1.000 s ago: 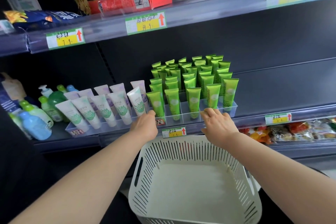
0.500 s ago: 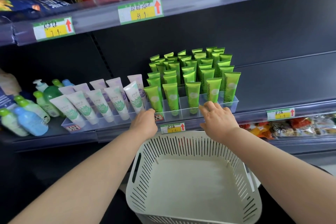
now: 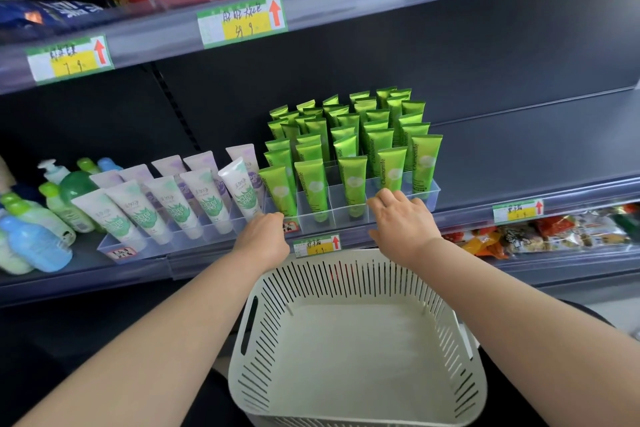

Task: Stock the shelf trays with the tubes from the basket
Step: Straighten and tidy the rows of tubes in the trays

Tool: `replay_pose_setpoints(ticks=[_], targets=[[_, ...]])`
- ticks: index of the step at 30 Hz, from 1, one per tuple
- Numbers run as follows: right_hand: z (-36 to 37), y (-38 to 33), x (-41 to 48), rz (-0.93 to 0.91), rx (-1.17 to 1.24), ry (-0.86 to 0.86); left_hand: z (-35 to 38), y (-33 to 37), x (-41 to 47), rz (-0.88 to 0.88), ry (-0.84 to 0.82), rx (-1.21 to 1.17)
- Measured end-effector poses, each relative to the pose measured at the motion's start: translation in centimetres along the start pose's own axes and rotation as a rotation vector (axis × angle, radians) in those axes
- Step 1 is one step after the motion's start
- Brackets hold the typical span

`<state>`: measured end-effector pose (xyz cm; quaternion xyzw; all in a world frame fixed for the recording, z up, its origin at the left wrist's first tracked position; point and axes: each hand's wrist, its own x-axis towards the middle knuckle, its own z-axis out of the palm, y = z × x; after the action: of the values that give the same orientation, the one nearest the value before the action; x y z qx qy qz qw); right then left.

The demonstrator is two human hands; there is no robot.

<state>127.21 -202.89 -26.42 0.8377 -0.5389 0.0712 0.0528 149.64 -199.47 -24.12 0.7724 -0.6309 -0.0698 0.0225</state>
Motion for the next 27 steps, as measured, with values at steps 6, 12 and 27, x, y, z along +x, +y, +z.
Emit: replay_pose_setpoints(ticks=[6,12,27], targets=[[0.2,0.4,0.0,0.010,-0.010,0.011,-0.4,0.3,-0.3,-0.002,-0.015,0.003],[0.2,1.2,-0.1,0.042,-0.038,0.007,-0.5,1.4,-0.5,0.018,-0.003,0.017],[0.3,5.2,-1.2,0.161,-0.008,0.022,0.0,5.8,-0.2,0.070,0.006,0.000]])
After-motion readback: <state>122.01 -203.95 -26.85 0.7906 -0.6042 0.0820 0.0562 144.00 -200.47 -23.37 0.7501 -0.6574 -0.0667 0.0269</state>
